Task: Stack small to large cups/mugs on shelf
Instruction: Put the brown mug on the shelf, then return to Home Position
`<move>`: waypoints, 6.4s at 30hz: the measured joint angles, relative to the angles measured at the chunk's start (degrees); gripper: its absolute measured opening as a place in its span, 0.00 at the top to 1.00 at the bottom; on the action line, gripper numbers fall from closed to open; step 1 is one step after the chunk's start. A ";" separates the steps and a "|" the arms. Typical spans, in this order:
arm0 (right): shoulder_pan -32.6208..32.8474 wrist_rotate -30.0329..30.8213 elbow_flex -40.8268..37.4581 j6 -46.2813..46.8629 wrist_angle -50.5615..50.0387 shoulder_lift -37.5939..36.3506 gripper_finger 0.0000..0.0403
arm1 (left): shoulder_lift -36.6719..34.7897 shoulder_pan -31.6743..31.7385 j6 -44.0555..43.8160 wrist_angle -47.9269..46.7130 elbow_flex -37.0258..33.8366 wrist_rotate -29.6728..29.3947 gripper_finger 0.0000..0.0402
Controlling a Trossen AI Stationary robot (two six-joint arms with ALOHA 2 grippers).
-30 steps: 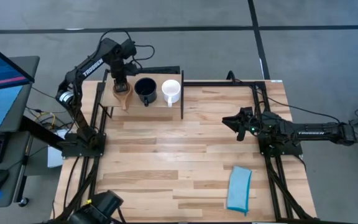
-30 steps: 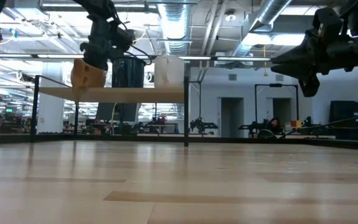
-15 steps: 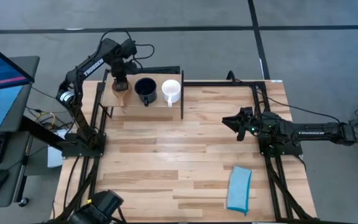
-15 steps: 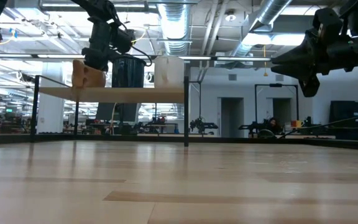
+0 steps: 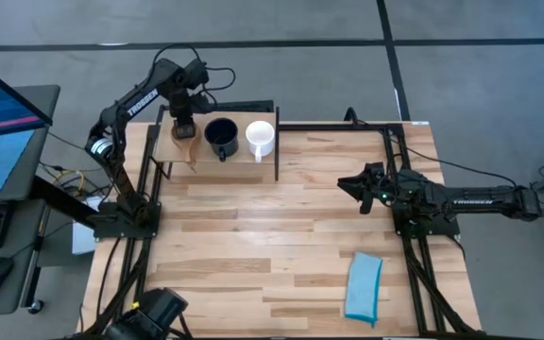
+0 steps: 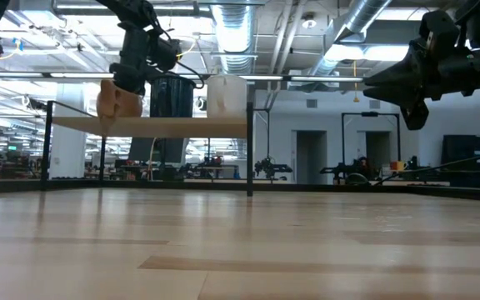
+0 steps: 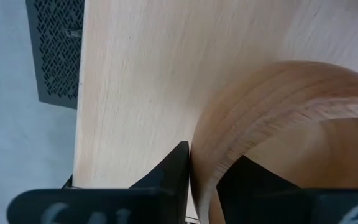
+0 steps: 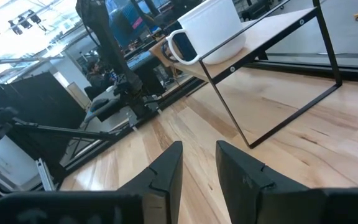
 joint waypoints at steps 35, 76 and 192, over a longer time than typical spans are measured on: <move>0.00 -0.02 0.00 0.00 -0.01 0.00 0.71 | -0.07 -0.37 -0.95 1.44 0.02 -2.16 0.83; 0.00 0.00 -0.02 0.00 -0.03 0.00 0.71 | -0.07 -2.14 -0.93 1.85 0.07 -4.22 0.83; -0.07 0.00 -0.02 0.02 -0.03 0.00 0.71 | -7.21 -0.34 -7.14 -2.20 17.11 13.36 0.48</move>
